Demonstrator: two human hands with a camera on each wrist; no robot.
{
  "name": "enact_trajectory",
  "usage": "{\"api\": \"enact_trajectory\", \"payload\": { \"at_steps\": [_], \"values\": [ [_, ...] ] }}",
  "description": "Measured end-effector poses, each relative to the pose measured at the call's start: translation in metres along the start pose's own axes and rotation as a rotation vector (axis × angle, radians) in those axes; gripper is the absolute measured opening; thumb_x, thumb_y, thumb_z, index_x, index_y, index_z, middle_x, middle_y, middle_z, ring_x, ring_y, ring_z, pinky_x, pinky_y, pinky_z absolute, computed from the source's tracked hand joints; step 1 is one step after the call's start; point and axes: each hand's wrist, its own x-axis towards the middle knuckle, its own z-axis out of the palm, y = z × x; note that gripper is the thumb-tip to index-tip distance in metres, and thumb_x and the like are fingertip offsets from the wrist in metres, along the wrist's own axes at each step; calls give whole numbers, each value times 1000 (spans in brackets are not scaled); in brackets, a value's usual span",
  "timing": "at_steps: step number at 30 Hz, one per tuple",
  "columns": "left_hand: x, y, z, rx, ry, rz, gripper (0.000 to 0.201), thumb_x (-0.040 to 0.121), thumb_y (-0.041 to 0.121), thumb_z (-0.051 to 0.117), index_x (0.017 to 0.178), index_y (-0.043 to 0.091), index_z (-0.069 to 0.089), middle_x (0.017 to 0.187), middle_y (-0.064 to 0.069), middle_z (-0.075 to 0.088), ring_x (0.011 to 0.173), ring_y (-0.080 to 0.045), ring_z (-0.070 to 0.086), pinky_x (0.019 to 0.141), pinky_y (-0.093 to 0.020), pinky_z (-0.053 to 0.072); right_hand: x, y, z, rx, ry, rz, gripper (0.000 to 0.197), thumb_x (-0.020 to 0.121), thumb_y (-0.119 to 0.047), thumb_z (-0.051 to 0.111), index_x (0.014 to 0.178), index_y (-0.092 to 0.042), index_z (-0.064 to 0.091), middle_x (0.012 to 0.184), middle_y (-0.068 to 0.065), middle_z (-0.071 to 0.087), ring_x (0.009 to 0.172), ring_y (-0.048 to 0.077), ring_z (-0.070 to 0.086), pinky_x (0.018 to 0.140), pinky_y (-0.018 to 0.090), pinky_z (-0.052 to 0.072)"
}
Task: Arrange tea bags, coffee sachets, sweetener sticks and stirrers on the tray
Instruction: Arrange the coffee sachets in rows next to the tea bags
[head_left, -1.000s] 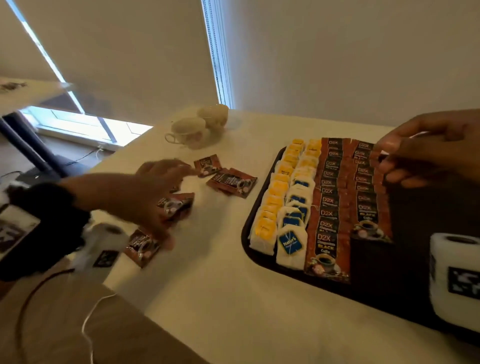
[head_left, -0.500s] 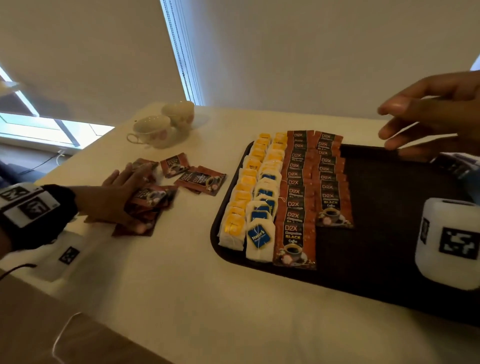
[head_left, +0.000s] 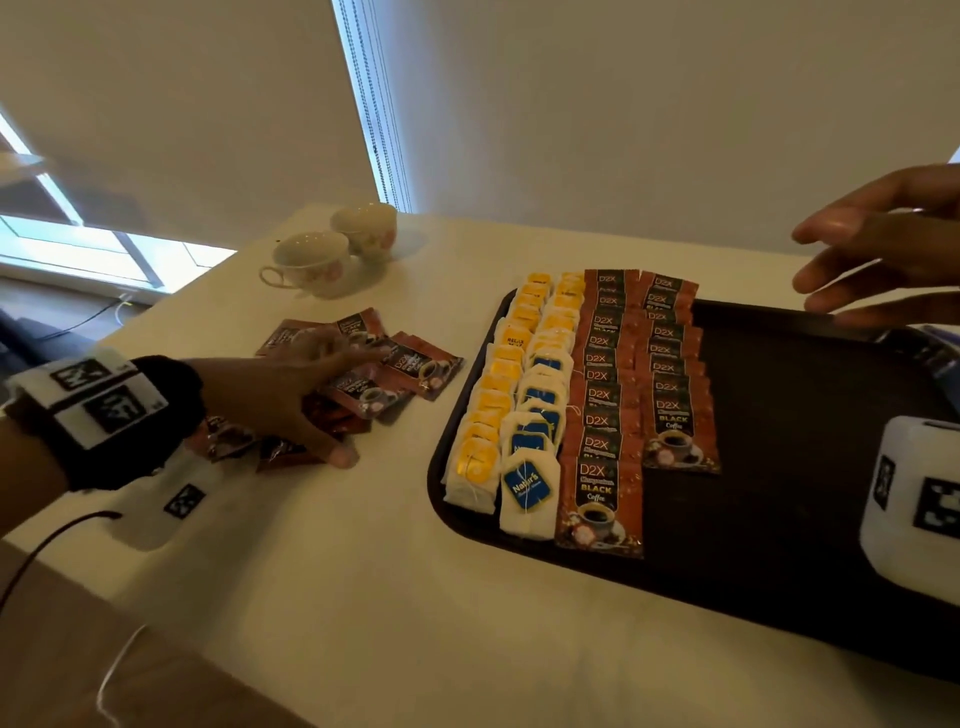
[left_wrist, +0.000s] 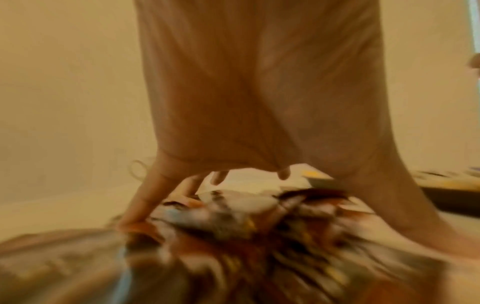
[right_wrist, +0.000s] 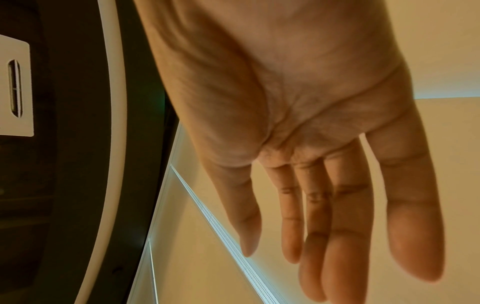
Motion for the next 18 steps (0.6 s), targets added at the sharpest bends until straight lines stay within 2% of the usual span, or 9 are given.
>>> {"api": "enact_trajectory", "payload": {
  "at_steps": [1, 2, 4, 5, 7, 9, 12, 14, 18],
  "values": [
    [1, 4, 2, 50, -34, 0, 104, 38, 98, 46, 116, 79, -19, 153, 13, -20, 144, -32, -10, 113, -61, 12, 0, -1, 1, -1, -3, 12, 35, 49, -60, 80, 73, -38, 71, 79, 0, 73, 74, 20, 71, 63, 37, 60],
    [1, 8, 2, 81, -51, -3, 95, 41, 99, 40, 114, 80, -18, 154, 10, -16, 144, -33, -5, 113, -60, 14, 1, -1, -1, 9, -14, 32, 48, 40, -67, 81, 76, -37, 71, 80, 1, 73, 74, 19, 71, 57, 32, 59],
    [3, 10, -4, 94, -10, 2, 76, 58, 90, 39, 117, 78, -6, 154, 1, 7, 138, -29, 18, 110, -48, 28, 4, 3, -3, -5, 33, 41, 73, 23, -77, 79, 82, -35, 71, 81, 2, 73, 72, 16, 72, 51, 22, 54],
    [5, 8, -7, 80, 30, 12, 68, 70, 78, 47, 121, 72, 2, 150, -1, 18, 132, -25, 27, 107, -41, 33, 6, 4, -3, -4, 41, 47, 76, 20, -78, 77, 82, -35, 71, 80, 2, 73, 71, 16, 72, 50, 21, 53],
    [10, 3, -9, 91, 112, 17, 67, 86, 47, 60, 133, 58, 13, 144, -1, 26, 126, -22, 33, 105, -38, 38, 5, 2, -2, 9, 37, 44, 78, 18, -78, 77, 82, -34, 71, 79, 2, 73, 70, 15, 72, 50, 19, 52],
    [13, 6, -5, 139, 212, 8, 67, 87, 39, 62, 141, 44, 22, 141, -2, 31, 123, -22, 35, 103, -40, 39, 5, 1, -1, 5, 37, 27, 80, 19, -78, 77, 83, -32, 71, 80, 3, 73, 71, 15, 72, 51, 19, 53],
    [19, 11, 3, 152, 354, 34, 63, 87, 41, 61, 142, 35, 31, 136, -4, 36, 118, -21, 37, 100, -38, 39, 1, 0, 1, 15, 44, 12, 74, 21, -78, 77, 80, -33, 71, 81, 2, 73, 73, 16, 72, 52, 19, 53],
    [23, 12, 5, 110, 439, 64, 56, 88, 34, 61, 139, 28, 39, 134, -5, 41, 116, -20, 41, 99, -34, 37, -1, -2, 3, 5, 35, 0, 70, 25, -77, 77, 79, -33, 71, 83, 2, 73, 74, 17, 72, 53, 20, 54],
    [22, 10, -2, -10, 524, 91, 41, 88, 15, 63, 128, 18, 53, 123, -8, 48, 103, -18, 48, 88, -24, 39, -7, -8, 7, 7, 44, 10, 80, 16, -76, 77, 80, -29, 72, 83, 4, 74, 75, 14, 72, 52, 18, 53]
  ]
}}
